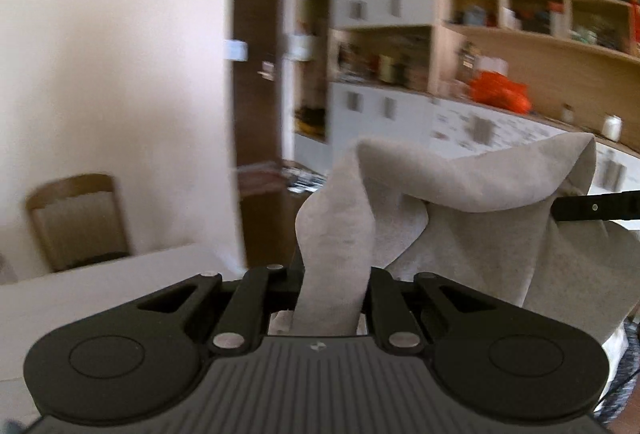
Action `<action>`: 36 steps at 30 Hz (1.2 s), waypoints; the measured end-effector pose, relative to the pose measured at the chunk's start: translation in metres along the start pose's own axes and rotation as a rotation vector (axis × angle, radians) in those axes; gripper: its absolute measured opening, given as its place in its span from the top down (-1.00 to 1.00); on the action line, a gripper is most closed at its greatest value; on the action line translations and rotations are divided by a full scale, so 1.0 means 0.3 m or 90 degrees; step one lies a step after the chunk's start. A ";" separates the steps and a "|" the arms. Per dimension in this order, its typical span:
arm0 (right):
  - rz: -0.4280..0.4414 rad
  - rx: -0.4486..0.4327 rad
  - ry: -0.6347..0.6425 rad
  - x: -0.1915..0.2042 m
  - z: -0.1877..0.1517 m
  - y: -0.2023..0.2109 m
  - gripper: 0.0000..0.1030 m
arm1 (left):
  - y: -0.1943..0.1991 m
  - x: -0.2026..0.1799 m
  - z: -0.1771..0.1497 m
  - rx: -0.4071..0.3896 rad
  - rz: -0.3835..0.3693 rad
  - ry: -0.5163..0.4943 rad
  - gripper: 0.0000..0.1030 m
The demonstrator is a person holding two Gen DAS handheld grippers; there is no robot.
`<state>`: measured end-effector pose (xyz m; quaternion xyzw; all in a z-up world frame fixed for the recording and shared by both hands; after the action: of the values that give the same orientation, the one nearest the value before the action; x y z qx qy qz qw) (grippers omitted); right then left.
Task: Fold clothes
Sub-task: 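Lift the grey sweatpants off the pile with both grippers, then carry the sweatpants to the table and lay them down with both grippers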
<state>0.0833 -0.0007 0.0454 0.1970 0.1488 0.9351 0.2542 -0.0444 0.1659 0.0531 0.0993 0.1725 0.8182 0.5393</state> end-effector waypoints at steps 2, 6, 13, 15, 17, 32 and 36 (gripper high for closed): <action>0.042 0.013 0.018 0.089 0.013 -0.061 -1.00 | 0.088 0.114 -0.002 -0.009 0.041 0.009 0.81; 0.117 0.044 0.056 0.321 -0.001 -0.167 -1.00 | 0.261 0.354 -0.025 -0.016 0.113 0.016 0.81; 0.216 0.134 0.101 0.783 -0.158 -0.379 -1.00 | 0.461 0.821 -0.205 0.090 0.176 0.045 0.81; 0.230 0.174 0.118 0.908 -0.233 -0.447 -1.00 | 0.510 0.955 -0.265 0.130 0.189 0.054 0.82; 0.238 0.209 0.136 1.006 -0.295 -0.496 -1.00 | 0.544 1.077 -0.335 0.168 0.199 0.062 0.82; 0.219 0.366 0.294 1.372 -0.601 -0.621 -1.00 | 0.549 1.536 -0.714 0.288 0.218 0.128 0.82; 0.162 0.354 0.308 1.287 -0.575 -0.618 -1.00 | 0.496 1.545 -0.755 0.306 0.207 0.132 0.81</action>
<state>-0.2221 0.3281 -0.0631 0.0488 0.4266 0.9026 0.0303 -0.4344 0.4977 -0.1084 0.1664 0.3968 0.8353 0.3422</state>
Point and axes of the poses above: each gripper's, at about its wrist camera, not at the fingertips, and y roughly against the way its jaws point, x to its left, z to its top, the point moved 5 cm from there along -y, roughly the way its jaws point, and after that the axes turned 3 degrees about -z, right-handed, at the moved point
